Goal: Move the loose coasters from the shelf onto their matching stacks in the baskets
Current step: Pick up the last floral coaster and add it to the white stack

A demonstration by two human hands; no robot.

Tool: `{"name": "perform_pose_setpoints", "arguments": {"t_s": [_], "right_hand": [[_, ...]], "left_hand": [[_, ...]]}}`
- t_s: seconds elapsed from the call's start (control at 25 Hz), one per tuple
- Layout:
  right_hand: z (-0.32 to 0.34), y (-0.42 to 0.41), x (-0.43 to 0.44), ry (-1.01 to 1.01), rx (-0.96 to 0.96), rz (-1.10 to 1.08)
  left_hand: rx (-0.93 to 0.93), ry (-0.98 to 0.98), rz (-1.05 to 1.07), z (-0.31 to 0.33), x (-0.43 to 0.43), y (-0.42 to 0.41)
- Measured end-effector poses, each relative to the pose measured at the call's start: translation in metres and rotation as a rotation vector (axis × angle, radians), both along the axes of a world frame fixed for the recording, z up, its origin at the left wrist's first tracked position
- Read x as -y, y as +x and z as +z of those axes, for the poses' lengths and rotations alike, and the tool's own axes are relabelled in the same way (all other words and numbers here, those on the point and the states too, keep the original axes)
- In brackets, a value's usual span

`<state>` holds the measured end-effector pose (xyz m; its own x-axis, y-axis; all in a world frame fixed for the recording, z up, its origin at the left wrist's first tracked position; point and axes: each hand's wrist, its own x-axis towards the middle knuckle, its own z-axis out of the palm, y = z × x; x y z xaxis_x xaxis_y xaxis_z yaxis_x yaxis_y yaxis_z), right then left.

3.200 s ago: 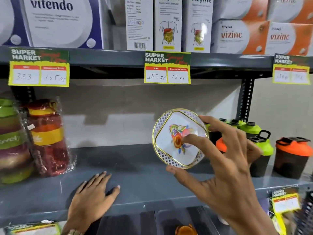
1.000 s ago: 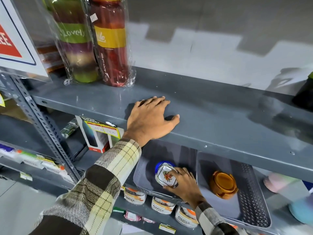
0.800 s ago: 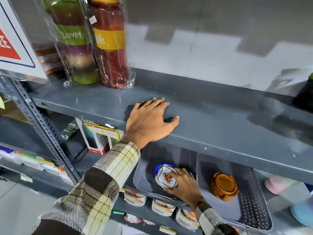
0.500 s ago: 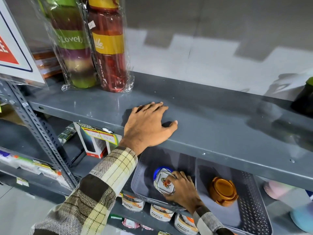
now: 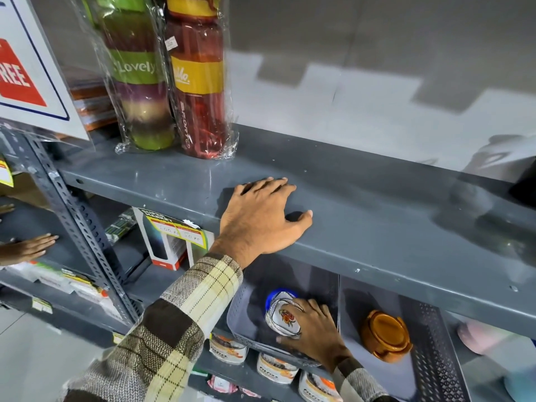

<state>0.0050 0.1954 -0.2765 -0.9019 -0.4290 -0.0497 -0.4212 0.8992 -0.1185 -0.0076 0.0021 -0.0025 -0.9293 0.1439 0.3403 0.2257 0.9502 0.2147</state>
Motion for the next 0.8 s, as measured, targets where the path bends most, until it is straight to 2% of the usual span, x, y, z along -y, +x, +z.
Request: {"name": "perform_pose_setpoints", "arguments": {"t_s": [0.32,0.6,0.68,0.8], "right_hand": [[0.002,0.000,0.004,-0.017,0.004,0.010],[-0.008,-0.003,0.003,0.007,-0.096,0.025],[-0.004,-0.006,0.006,0.003,-0.071,0.025],[0.005,-0.013,0.009,0.015,0.086,0.019]], "left_hand": [[0.018,-0.002,-0.004,0.001,0.001,-0.001],[0.013,-0.002,-0.003,0.000,0.001,-0.001],[0.011,-0.003,-0.004,0.000,0.000,-0.001],[0.015,-0.004,-0.007,0.001,0.000,0.000]]}}
